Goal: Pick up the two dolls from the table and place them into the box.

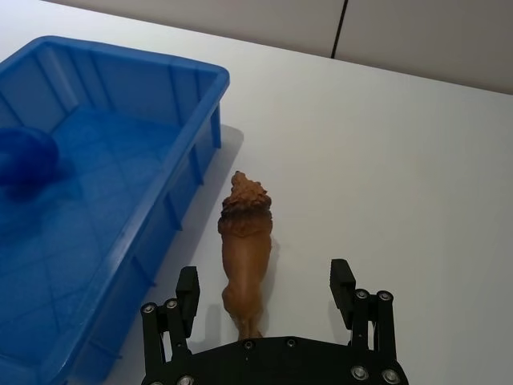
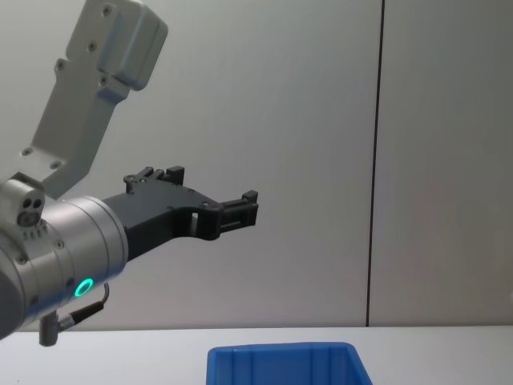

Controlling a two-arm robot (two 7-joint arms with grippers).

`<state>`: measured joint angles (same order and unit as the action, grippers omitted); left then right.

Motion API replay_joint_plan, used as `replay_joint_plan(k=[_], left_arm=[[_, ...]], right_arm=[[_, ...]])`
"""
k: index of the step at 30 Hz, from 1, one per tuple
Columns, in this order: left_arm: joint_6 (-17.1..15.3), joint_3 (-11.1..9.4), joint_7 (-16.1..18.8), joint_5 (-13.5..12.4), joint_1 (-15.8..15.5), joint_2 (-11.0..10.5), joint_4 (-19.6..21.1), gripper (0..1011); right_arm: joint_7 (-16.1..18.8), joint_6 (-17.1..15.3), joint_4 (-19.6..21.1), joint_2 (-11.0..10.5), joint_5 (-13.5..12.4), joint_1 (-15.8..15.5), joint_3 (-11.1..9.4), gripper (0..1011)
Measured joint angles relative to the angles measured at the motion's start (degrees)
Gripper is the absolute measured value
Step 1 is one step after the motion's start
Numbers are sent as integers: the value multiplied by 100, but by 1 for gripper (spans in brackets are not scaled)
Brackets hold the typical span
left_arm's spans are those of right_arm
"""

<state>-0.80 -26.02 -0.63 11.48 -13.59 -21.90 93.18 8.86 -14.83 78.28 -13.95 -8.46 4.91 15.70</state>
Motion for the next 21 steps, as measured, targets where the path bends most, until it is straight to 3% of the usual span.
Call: replay_joint_plan(k=[14, 21], left_arm=[[0, 0, 0, 0, 0, 0, 0, 1001], [0, 0, 0, 0, 0, 0, 0, 1001]], right_arm=[[233, 187, -473, 142, 55, 212, 69, 1001], [237, 208, -629, 191, 36, 272, 87, 864]])
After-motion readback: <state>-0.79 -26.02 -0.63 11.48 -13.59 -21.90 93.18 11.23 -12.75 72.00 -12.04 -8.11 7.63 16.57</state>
